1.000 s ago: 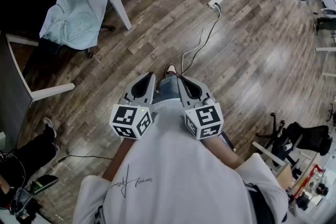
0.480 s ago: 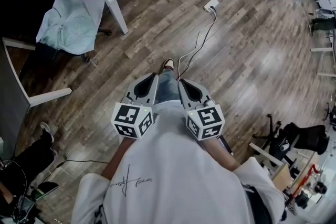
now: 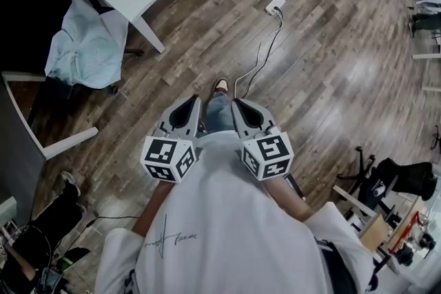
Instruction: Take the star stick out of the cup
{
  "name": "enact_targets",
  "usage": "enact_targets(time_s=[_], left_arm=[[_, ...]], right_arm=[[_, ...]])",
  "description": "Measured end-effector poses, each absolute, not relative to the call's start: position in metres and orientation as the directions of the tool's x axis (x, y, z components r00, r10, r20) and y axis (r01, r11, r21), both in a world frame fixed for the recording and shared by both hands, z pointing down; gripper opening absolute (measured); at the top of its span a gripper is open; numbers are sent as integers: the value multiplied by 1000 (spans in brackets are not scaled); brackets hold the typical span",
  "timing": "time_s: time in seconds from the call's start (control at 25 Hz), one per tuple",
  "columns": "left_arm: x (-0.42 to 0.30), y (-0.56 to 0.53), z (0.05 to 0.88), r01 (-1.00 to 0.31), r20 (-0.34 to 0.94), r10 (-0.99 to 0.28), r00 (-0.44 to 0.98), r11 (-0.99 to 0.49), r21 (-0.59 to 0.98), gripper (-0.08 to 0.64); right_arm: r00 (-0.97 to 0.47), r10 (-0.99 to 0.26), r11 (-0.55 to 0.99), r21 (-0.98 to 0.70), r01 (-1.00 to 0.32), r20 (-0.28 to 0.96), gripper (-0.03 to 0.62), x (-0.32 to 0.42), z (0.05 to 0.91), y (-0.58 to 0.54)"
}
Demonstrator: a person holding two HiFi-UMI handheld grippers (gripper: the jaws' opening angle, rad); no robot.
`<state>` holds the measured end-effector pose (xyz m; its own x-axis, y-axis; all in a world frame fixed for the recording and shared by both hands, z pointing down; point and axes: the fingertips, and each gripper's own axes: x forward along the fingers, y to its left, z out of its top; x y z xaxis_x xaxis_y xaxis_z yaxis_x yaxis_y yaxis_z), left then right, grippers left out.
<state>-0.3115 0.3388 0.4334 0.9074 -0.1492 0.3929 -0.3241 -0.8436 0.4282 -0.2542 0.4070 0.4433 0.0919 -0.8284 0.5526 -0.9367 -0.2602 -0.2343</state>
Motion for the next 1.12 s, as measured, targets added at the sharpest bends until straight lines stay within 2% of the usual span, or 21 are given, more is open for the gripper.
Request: enact_targets(time_s=[0.76, 1.12], left_arm=[[-127, 284, 433, -257, 428, -103, 898, -912, 319, -3], [-83, 278, 436, -231, 432, -61, 900, -907, 353, -3]], right_arm=[[106, -871, -283, -314, -906, 480, 9, -78, 438, 345], [98, -872, -306, -378, -874, 479, 9, -38, 446, 343]])
